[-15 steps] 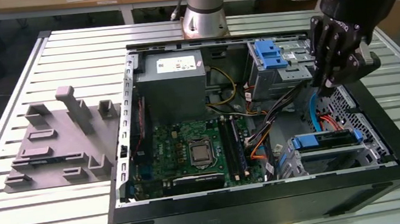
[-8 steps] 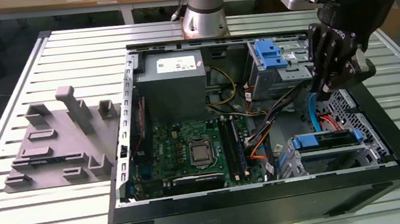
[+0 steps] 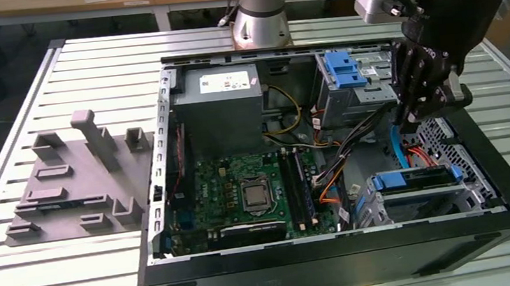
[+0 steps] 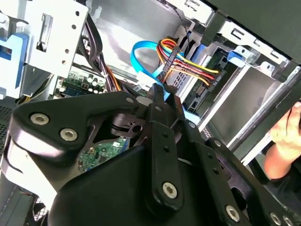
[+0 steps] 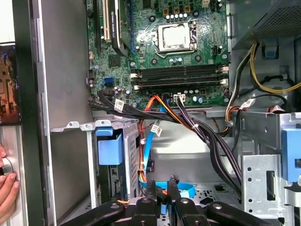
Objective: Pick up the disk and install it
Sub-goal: 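Insert the second disk wire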
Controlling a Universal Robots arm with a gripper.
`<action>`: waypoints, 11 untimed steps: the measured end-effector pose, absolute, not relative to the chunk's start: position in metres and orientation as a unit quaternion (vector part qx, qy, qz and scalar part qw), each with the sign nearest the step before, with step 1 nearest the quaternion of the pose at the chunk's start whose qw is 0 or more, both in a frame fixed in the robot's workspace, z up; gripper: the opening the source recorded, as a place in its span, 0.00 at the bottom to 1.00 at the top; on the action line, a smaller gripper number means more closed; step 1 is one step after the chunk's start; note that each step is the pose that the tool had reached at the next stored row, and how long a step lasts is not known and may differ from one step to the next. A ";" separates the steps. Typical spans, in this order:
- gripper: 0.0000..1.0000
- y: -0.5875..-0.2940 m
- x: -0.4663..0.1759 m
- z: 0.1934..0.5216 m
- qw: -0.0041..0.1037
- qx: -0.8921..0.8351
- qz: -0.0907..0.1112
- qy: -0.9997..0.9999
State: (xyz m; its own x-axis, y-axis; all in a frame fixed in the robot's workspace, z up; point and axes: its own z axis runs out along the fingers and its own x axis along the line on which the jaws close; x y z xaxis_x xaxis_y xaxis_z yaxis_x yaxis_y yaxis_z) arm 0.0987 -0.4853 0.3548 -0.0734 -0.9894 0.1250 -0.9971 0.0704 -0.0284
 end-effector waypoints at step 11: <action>0.21 -0.485 0.099 0.347 0.052 0.679 0.070 -0.729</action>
State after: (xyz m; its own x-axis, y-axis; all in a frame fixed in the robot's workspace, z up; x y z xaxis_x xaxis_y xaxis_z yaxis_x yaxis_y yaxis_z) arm 0.0987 -0.4853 0.3469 -0.0733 -0.9825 0.1710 -0.9971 0.0689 -0.0316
